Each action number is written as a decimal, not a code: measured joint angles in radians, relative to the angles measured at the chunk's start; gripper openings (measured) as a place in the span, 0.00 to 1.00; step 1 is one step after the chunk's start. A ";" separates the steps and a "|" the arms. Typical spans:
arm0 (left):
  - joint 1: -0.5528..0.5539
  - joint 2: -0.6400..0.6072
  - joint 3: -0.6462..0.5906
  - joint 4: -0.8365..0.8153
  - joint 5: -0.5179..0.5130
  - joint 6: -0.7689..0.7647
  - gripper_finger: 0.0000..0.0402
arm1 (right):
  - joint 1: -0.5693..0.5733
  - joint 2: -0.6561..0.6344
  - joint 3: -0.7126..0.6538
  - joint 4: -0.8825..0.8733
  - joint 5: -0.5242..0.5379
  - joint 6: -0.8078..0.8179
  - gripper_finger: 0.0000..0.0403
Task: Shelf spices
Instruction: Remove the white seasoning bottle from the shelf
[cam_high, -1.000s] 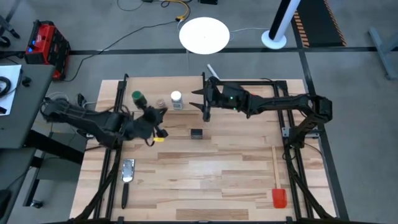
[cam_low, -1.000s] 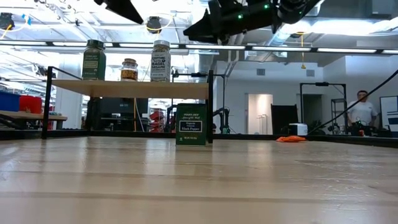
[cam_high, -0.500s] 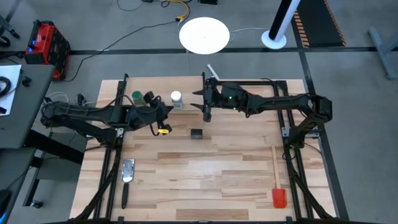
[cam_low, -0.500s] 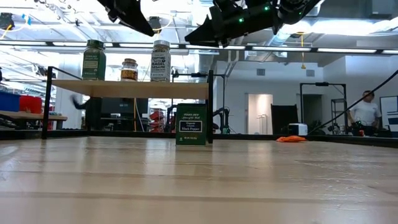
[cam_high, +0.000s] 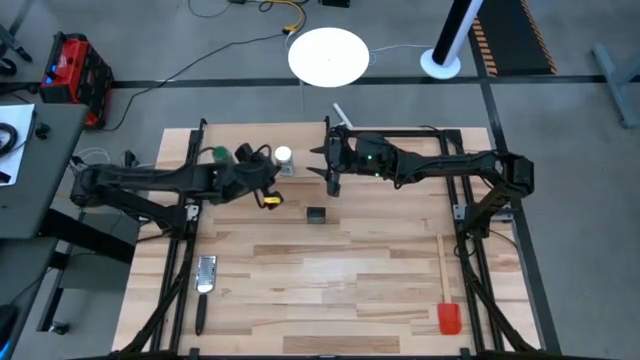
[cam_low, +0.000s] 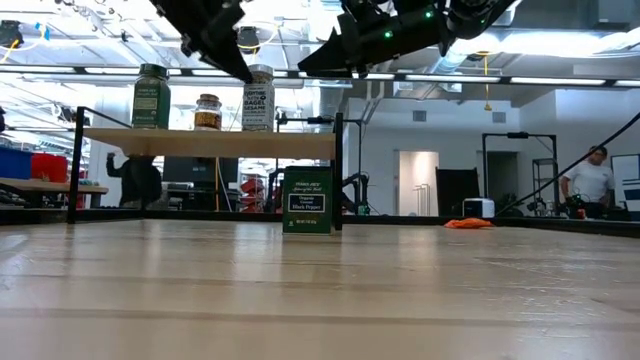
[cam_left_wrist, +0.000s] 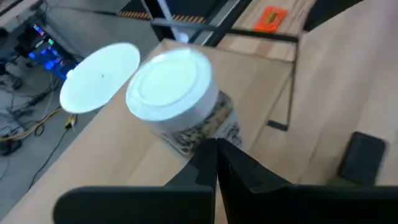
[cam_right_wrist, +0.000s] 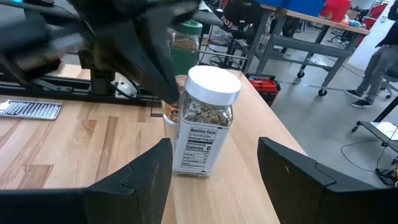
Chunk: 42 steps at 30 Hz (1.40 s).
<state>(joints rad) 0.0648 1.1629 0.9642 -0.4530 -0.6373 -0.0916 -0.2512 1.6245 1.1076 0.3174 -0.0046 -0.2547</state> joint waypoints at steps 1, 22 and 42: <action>0.006 0.012 0.000 0.000 0.002 0.000 0.00 | 0.000 0.000 0.000 -0.001 0.000 0.000 0.58; -0.040 0.034 0.078 -0.049 0.083 0.006 0.00 | -0.028 0.000 0.000 0.051 0.005 0.055 0.58; -0.011 0.002 0.095 -0.166 0.041 -0.001 0.00 | -0.003 0.000 0.000 0.194 0.002 0.073 0.69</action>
<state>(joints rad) 0.0539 1.1647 1.0595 -0.6187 -0.5963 -0.0929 -0.2547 1.6245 1.1072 0.5113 -0.0022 -0.1813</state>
